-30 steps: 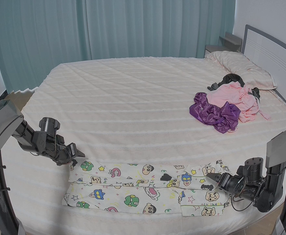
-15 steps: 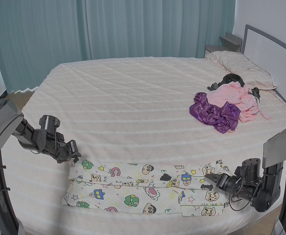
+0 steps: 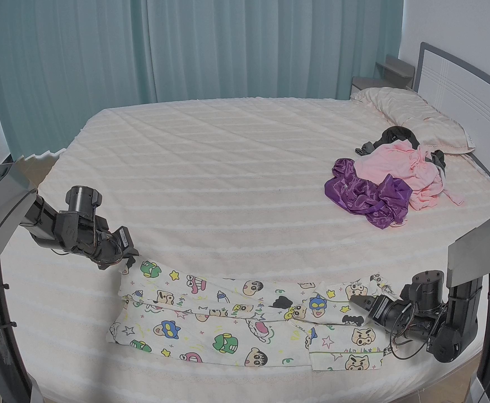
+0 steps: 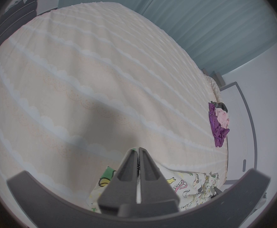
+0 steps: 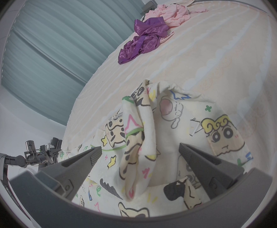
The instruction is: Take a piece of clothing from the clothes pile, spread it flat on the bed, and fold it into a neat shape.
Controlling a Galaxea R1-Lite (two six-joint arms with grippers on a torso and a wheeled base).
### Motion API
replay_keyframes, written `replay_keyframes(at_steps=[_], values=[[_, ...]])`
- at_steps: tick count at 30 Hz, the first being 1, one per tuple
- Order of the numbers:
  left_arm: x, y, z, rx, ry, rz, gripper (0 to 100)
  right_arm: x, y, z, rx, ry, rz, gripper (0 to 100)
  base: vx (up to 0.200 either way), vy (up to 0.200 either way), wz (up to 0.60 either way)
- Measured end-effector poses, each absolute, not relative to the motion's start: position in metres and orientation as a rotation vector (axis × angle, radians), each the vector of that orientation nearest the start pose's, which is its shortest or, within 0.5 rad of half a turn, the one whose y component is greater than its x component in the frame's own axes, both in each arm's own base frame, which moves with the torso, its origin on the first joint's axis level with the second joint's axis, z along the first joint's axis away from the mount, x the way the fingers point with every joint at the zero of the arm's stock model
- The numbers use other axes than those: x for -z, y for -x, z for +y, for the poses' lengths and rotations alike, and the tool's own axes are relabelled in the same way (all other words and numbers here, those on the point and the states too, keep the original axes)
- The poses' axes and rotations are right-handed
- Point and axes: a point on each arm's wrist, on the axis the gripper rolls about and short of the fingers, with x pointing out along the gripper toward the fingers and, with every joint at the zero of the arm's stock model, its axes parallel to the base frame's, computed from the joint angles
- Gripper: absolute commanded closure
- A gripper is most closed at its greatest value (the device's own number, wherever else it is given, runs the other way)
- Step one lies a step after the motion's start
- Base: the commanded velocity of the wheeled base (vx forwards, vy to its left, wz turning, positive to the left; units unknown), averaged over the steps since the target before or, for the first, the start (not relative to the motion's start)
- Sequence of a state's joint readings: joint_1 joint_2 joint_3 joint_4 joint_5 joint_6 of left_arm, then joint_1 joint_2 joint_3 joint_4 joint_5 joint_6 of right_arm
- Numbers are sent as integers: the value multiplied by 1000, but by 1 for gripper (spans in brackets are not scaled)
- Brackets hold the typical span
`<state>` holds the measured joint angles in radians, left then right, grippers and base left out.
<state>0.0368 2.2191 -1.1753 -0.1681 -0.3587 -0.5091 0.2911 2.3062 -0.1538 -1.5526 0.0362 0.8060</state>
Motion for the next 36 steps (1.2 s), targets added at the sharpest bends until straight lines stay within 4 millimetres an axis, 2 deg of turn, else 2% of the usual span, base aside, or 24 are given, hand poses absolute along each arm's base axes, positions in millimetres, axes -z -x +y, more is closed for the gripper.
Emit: replay_keyframes(at_steps=[5,6,11,17,26,36], values=[[-46,-402,6,67,650,957,100,23,-244,74,-59,-702,682,0,0,0,0],[-46,-403,6,64,651,964,0,23,-244,74,-59,-702,683,0,0,0,0],[-44,-410,7,63,653,969,0,23,-244,74,-59,-703,683,0,0,0,0],[-40,-409,10,57,660,990,0,23,-244,74,-58,-703,685,0,0,0,0],[-35,-395,22,112,622,1047,0,24,-244,74,-57,-701,687,0,0,0,0],[-36,-376,22,241,535,1064,0,25,-244,74,-57,-701,689,0,0,0,0]])
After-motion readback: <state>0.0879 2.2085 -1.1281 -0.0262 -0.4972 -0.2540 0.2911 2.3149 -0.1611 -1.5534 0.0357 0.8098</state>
